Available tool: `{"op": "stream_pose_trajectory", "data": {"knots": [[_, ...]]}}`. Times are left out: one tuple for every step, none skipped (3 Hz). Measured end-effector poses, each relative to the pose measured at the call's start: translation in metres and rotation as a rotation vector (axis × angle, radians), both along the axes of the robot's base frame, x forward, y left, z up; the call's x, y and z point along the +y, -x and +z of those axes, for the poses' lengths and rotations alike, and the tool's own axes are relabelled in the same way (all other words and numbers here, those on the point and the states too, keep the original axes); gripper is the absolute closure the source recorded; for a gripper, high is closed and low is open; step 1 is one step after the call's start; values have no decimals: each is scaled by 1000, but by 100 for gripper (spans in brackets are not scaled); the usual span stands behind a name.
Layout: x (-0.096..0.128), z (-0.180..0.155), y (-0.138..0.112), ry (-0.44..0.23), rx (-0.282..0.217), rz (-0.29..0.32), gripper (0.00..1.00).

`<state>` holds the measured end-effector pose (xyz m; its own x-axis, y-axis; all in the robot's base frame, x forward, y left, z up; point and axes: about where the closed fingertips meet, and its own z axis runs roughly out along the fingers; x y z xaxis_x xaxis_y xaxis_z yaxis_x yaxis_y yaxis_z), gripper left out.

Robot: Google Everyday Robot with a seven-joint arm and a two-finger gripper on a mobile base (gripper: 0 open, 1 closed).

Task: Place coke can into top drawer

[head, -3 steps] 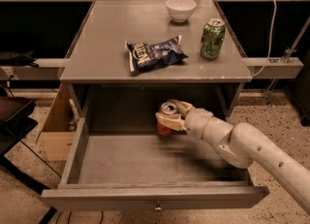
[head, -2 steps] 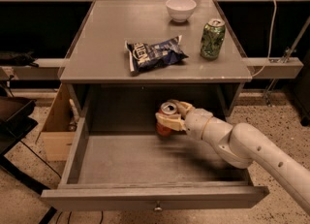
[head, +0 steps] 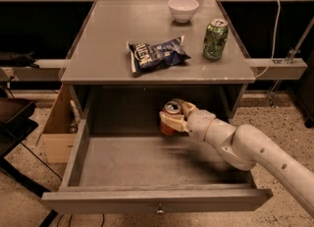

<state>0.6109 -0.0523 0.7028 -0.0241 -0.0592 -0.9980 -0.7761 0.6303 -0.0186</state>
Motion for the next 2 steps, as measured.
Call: {"op": "stream_pose_trajectory", "data": {"knots": [[0,0,0,0,0,0,11],[0,0,0,0,0,0,0]]}}
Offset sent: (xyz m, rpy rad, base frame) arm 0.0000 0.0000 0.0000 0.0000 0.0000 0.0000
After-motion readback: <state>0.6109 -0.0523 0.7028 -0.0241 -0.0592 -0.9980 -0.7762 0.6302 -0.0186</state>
